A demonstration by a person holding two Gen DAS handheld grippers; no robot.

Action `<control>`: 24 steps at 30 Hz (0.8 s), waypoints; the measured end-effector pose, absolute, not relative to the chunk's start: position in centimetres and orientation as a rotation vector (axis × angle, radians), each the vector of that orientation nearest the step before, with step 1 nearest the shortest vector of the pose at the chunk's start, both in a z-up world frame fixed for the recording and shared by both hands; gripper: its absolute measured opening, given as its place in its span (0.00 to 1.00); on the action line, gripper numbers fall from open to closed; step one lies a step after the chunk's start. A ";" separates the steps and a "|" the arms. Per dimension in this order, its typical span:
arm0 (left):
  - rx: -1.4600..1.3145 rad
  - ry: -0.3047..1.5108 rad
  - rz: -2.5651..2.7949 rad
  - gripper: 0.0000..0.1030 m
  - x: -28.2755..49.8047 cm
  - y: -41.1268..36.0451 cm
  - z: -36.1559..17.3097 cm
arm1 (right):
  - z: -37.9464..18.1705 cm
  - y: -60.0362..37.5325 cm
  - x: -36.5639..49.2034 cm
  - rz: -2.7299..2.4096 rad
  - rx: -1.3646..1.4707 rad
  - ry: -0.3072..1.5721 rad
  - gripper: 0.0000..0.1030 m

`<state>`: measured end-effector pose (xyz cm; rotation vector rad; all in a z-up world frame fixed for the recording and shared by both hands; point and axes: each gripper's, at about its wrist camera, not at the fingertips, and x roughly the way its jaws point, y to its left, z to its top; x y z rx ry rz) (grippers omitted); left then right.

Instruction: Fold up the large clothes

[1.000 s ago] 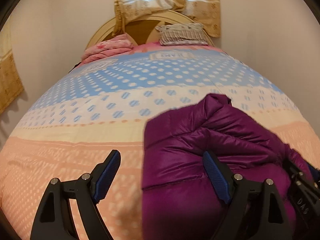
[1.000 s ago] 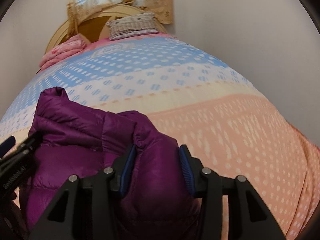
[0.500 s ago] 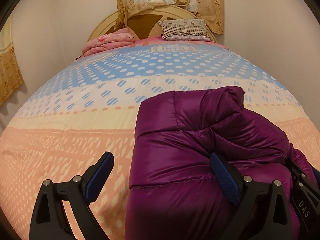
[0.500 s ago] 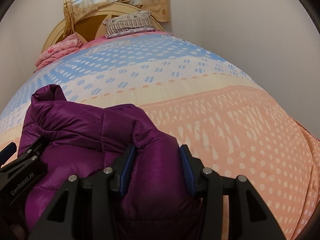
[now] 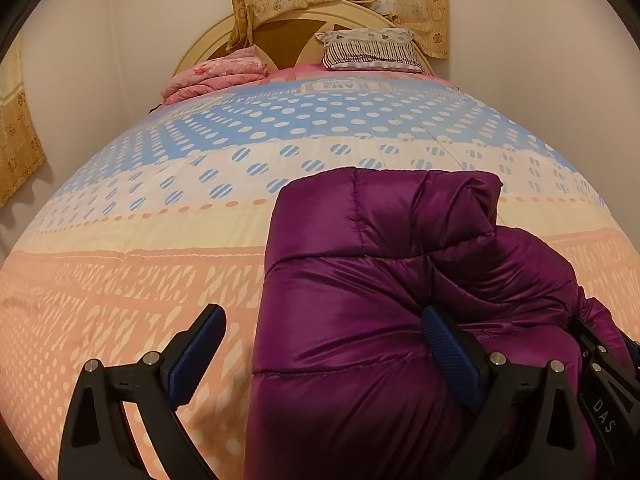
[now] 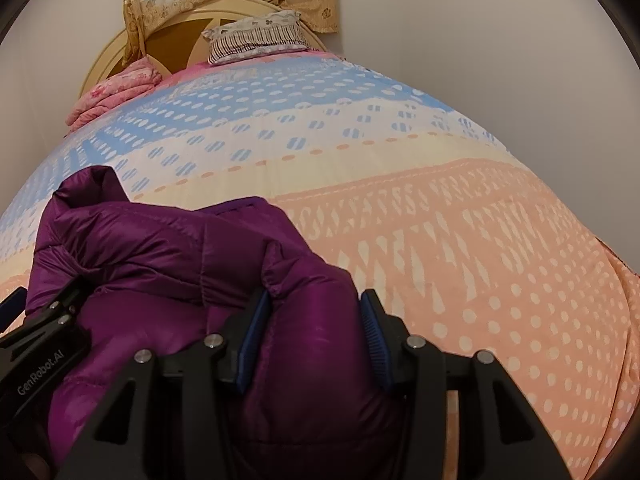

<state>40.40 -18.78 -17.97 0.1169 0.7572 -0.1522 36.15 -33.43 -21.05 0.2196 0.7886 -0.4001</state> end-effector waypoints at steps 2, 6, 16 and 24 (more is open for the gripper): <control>0.118 0.760 -0.153 0.96 40.4 -18.8 -18.0 | -21.1 -33.4 36.2 -0.401 0.218 0.792 0.48; 0.126 0.762 -0.151 0.96 40.5 -18.9 -18.1 | -21.3 -33.3 36.3 -0.403 0.211 0.799 0.49; 0.139 0.773 -0.152 0.96 40.7 -19.2 -18.3 | -21.5 -33.6 36.7 -0.398 0.207 0.819 0.50; 0.147 0.778 -0.153 0.96 40.8 -19.4 -18.4 | -21.6 -33.7 36.9 -0.393 0.211 0.831 0.51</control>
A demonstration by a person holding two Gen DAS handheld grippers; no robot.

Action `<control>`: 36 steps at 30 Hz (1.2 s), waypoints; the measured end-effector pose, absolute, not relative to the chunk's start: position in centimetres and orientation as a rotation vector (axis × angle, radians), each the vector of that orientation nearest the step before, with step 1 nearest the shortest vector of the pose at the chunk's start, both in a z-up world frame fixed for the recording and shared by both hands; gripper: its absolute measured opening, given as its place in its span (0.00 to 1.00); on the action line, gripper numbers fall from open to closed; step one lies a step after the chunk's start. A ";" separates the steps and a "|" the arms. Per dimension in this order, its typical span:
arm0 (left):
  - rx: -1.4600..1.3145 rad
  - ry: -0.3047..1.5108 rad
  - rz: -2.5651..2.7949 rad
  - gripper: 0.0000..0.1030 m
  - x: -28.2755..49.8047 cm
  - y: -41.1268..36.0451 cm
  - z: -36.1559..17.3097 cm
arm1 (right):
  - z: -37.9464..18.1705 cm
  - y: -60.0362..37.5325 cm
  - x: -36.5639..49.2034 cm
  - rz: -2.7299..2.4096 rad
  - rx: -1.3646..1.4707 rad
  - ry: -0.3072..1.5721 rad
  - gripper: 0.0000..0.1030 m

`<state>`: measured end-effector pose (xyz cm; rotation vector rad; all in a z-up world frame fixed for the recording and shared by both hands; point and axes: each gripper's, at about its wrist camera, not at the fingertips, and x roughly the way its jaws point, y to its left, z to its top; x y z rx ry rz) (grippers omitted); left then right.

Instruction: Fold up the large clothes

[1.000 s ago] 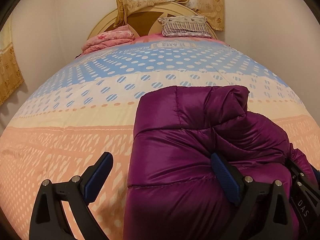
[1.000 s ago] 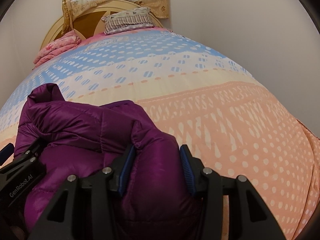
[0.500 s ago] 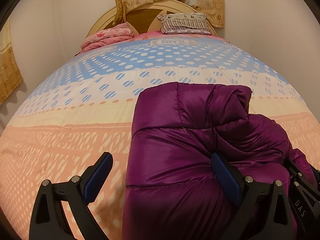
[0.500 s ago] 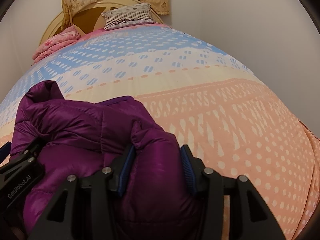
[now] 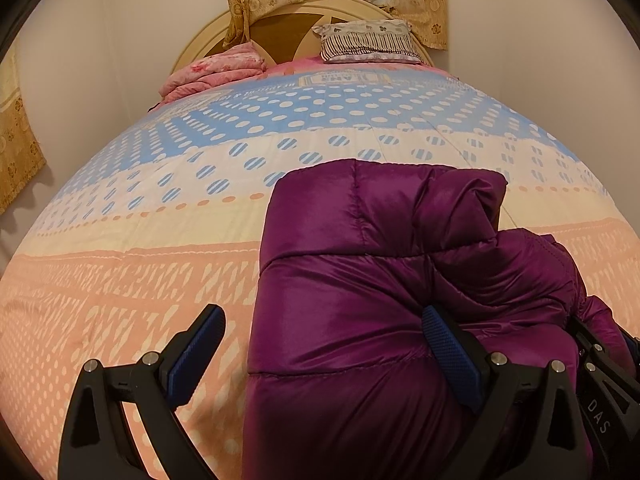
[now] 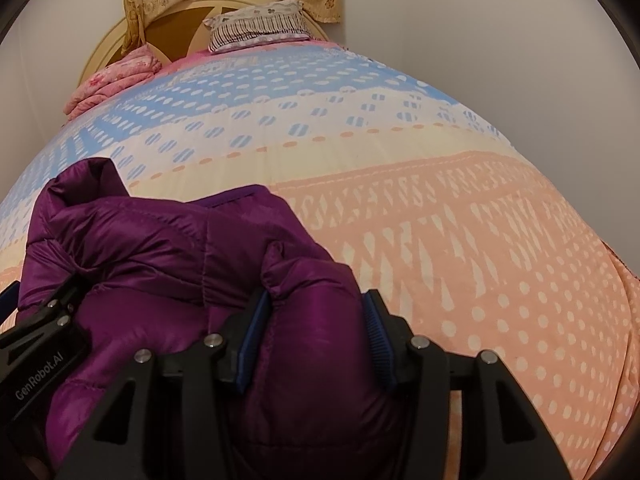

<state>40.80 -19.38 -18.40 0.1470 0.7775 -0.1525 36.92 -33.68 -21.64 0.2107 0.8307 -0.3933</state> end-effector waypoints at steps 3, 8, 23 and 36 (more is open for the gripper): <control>0.149 0.780 -0.153 0.97 40.9 -19.4 -18.5 | -21.7 -33.7 37.0 -0.392 0.213 0.833 0.52; 0.151 0.782 -0.155 0.97 40.9 -19.4 -18.6 | -21.7 -33.6 37.1 -0.393 0.213 0.834 0.52; 0.106 0.783 -0.215 0.96 36.9 -15.5 -17.1 | -19.7 -31.6 37.2 -0.278 0.217 0.769 0.52; 0.060 0.809 -0.255 0.99 37.6 -16.7 -18.4 | -20.8 -31.9 37.2 -0.283 0.225 0.778 0.52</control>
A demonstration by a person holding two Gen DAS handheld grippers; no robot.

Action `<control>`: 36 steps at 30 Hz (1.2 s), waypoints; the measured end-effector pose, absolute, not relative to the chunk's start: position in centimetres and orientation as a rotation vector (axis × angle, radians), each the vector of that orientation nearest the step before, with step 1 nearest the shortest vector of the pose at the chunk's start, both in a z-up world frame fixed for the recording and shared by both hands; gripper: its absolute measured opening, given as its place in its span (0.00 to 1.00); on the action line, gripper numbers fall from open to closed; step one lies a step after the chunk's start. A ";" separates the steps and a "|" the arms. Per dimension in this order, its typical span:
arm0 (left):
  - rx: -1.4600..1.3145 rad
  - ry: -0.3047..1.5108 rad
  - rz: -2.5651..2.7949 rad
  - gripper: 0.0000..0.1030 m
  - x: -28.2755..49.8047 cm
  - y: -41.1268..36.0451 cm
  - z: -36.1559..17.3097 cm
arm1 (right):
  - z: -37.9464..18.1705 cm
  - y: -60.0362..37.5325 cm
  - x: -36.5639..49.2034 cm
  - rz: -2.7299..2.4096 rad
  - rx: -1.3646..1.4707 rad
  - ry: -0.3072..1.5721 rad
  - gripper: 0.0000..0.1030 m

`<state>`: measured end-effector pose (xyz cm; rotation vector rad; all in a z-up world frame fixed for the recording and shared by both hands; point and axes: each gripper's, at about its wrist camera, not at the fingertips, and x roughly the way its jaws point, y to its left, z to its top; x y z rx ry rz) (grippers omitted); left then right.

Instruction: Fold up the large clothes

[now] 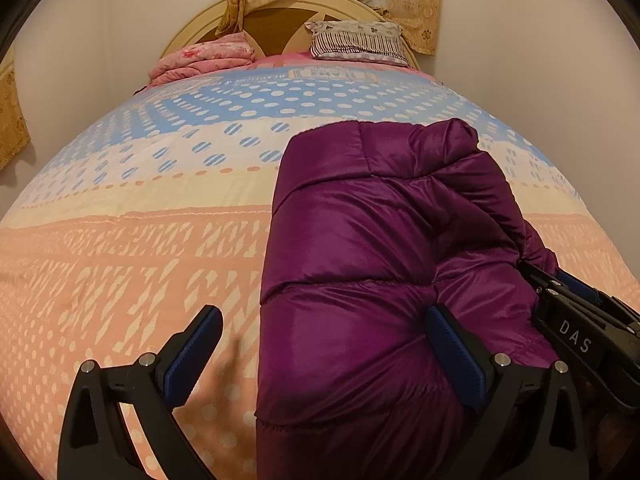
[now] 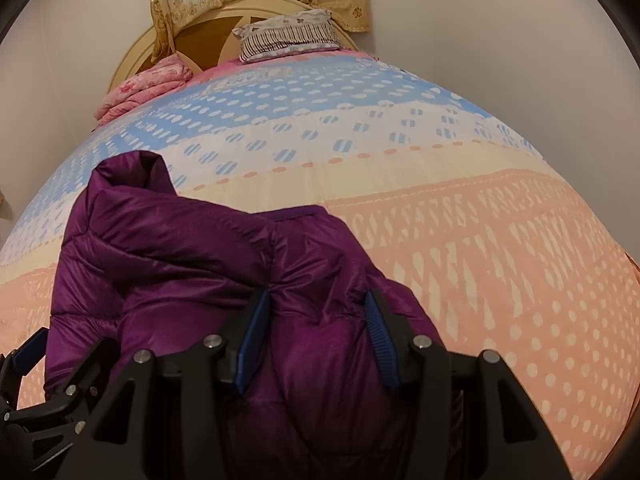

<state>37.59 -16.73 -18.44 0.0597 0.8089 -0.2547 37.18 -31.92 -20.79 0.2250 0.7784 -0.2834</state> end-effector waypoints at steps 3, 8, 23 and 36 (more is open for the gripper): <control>0.055 0.820 -0.261 0.99 37.8 -16.7 -18.7 | -20.9 -31.8 37.4 -0.293 0.211 0.782 0.53; 0.056 0.837 -0.266 0.99 38.1 -16.8 -19.0 | -21.1 -31.9 37.6 -0.296 0.212 0.792 0.53; 0.075 0.855 -0.281 0.99 38.2 -16.7 -18.8 | -21.0 -32.7 37.4 -0.263 0.234 0.814 0.53; -0.022 0.824 -0.398 0.99 34.7 -11.6 -18.1 | -21.5 -36.2 29.8 -0.189 0.343 0.757 0.63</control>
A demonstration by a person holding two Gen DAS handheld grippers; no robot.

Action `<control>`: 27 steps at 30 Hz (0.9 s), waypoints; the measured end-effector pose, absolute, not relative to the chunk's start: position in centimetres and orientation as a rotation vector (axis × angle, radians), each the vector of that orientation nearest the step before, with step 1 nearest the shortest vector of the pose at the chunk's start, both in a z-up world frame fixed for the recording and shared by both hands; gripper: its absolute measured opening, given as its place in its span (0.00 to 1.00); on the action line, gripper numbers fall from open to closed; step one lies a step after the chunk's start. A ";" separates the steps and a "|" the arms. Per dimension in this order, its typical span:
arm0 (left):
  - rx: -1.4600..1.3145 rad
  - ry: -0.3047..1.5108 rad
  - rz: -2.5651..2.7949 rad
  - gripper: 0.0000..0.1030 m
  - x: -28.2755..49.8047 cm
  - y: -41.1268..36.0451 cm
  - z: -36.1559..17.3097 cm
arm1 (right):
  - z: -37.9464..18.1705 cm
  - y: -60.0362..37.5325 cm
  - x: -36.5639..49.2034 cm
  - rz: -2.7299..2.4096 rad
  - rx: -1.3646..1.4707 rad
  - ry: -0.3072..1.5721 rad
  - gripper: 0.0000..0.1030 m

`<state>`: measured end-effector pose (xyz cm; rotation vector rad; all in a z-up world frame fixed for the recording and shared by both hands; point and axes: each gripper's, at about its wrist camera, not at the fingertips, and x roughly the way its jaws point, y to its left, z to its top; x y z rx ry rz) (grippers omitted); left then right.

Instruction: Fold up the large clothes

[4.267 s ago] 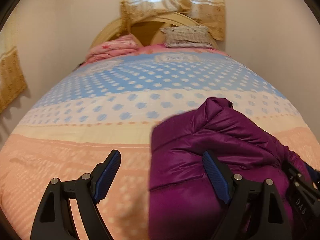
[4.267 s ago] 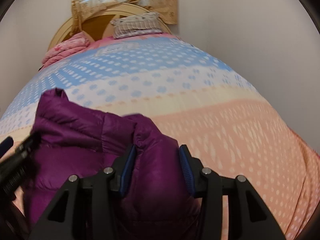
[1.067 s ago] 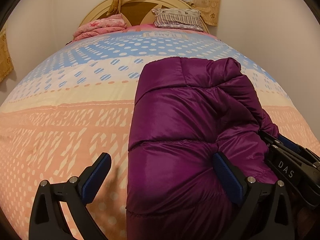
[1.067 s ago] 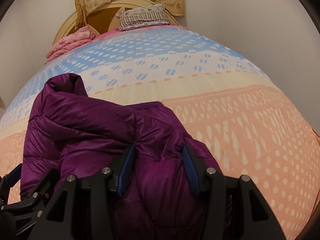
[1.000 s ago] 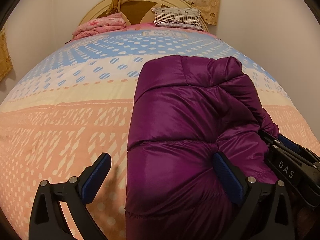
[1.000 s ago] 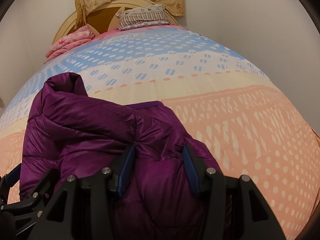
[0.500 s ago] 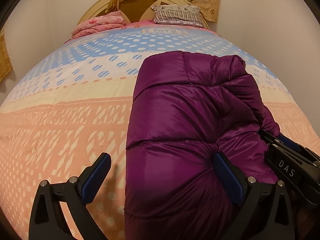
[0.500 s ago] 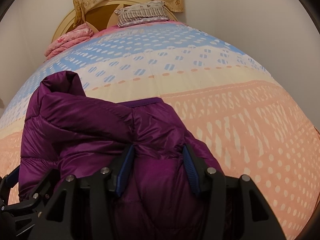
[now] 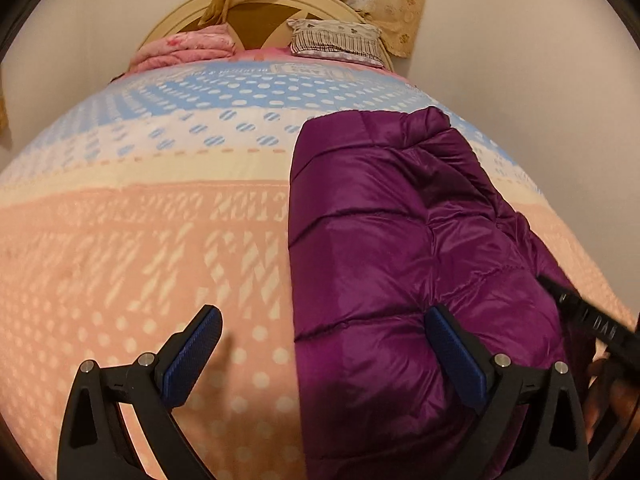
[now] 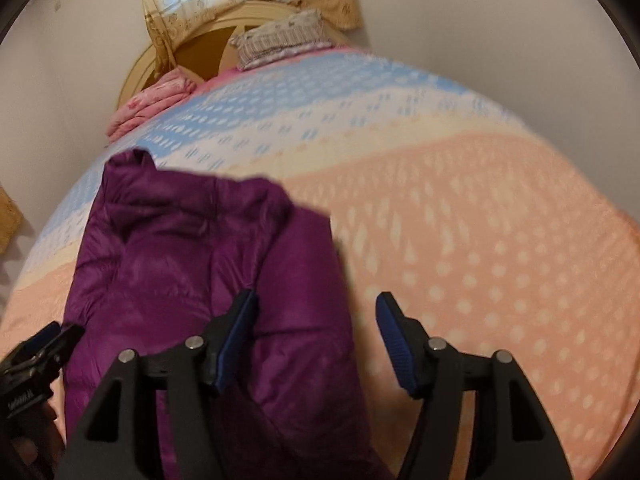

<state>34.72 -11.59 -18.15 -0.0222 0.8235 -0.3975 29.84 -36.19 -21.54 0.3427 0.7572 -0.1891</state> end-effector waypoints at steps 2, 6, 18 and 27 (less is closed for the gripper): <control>-0.005 0.812 -0.404 0.99 34.5 -12.4 -18.4 | -21.9 -35.9 29.8 -0.170 0.337 0.759 0.61; 0.043 0.782 -0.436 0.99 34.1 -13.7 -18.5 | -22.6 -36.1 29.9 -0.089 0.389 0.768 0.50; 0.123 0.738 -0.566 0.48 32.1 -15.6 -17.4 | -22.4 -35.7 28.8 0.023 0.424 0.723 0.25; 0.170 0.664 -0.517 0.30 29.7 -13.4 -14.0 | -20.3 -33.8 27.4 0.059 0.430 0.656 0.21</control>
